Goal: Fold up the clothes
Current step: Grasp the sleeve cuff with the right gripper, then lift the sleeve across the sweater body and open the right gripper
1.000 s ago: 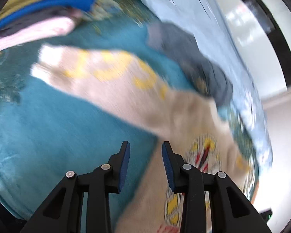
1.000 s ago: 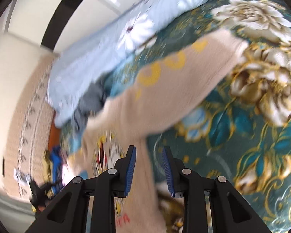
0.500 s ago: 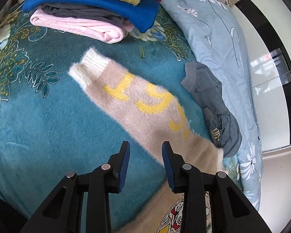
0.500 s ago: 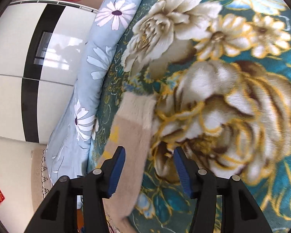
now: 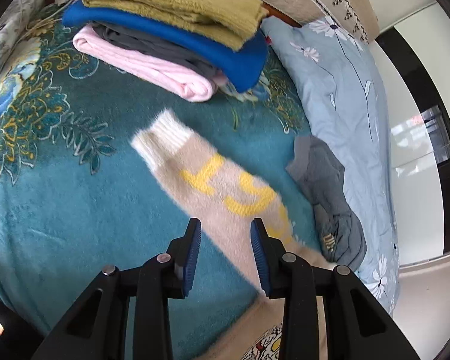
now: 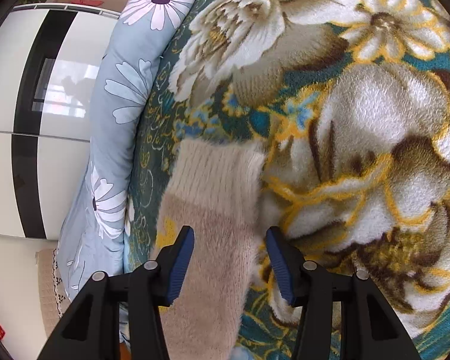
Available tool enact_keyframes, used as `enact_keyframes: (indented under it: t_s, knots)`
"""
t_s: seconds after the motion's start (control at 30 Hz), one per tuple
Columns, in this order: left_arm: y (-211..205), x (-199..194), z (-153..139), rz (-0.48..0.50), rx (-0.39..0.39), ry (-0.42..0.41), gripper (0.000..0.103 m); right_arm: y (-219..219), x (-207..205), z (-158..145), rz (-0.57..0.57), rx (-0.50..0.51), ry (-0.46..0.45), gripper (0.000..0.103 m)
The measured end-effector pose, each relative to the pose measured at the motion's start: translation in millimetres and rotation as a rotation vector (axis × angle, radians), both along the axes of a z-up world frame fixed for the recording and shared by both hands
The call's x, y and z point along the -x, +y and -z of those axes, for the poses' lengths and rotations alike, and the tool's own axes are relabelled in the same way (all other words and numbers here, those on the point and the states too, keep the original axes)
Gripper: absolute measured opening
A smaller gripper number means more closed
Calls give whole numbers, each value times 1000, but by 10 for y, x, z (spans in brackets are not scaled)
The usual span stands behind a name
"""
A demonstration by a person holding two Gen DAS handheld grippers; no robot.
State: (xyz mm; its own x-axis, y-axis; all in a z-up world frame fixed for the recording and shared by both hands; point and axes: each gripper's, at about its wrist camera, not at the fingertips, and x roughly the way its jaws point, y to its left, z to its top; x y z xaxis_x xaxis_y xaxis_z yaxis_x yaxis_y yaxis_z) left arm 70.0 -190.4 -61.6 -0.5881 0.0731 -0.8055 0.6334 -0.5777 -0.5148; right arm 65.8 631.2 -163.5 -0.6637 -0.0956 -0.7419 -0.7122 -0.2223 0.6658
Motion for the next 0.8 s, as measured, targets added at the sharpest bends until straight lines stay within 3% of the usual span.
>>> enact_keyframes:
  t_s: [0.03,0.1,0.2,0.43,0.8]
  knots:
    - [-17,17,-22,7,5,2,35,0,14,-4,-2,-8,-13,41]
    - [-41,48,-65,23,24,2,35,6,15,-11,-1,-16,-36,22]
    - [-79,80,-87,31,40,-2,35,20,-46,-29,22,3,-20,11]
    - [-278,70,-53,2,6,-23,35,39,-315,-441,38,-88,68,7]
    - [-427,-55,101,-69,-124,-30,35,-245,-521,-1070,18,-202,91,7]
